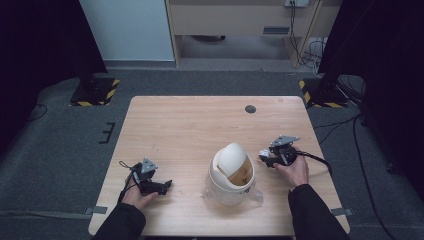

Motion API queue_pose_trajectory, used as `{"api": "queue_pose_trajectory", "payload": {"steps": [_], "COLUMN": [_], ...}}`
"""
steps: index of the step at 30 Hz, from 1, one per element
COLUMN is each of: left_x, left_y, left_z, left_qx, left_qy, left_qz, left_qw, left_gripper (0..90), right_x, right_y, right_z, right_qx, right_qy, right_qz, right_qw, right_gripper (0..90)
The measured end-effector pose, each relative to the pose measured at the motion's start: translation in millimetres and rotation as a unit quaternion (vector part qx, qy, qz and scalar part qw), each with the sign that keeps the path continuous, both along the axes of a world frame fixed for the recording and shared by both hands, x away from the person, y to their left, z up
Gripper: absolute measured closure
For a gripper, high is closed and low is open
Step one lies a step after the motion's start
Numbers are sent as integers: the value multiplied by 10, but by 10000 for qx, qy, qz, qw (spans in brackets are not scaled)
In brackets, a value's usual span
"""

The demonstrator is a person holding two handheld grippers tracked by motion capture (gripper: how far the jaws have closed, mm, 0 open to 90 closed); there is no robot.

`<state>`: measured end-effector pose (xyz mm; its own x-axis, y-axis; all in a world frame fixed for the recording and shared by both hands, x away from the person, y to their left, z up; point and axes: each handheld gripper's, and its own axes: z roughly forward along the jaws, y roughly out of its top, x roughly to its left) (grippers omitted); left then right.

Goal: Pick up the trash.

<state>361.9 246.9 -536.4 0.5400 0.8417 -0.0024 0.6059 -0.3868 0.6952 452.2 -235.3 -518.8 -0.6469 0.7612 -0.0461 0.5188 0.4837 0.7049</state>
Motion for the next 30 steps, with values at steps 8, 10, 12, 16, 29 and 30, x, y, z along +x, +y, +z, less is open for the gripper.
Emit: {"api": "queue_pose_trajectory", "payload": {"steps": [8, 10, 12, 16, 29, 30], "left_x": [0, 0, 0, 0, 0, 0], "left_y": [0, 0, 0, 0, 0, 0], "left_z": [0, 0, 0, 0, 0, 0], "left_qx": [1, 1, 1, 0, 0, 2], "left_qy": [0, 0, 0, 0, 0, -1], "left_qz": [0, 0, 0, 0, 1, 0], "left_qw": [10000, 10000, 10000, 10000, 10000, 10000], "left_gripper": [0, 0, 0, 0, 0, 0], "right_x": [19, 21, 18, 11, -102, -119], "right_y": [31, 32, 33, 28, -20, -25], "right_z": [-15, -20, -15, 4, 184, 202], "right_qx": [-6, -27, 1, 63, 400, 434], "right_qy": [146, 168, 184, 233, 121, 131], "right_qz": [-18, -32, -52, -91, -120, -122], "right_qw": [9999, 9999, 9998, 9997, 9991, 9989], "right_gripper": [527, 557, 599, 644, 648, 647]}}
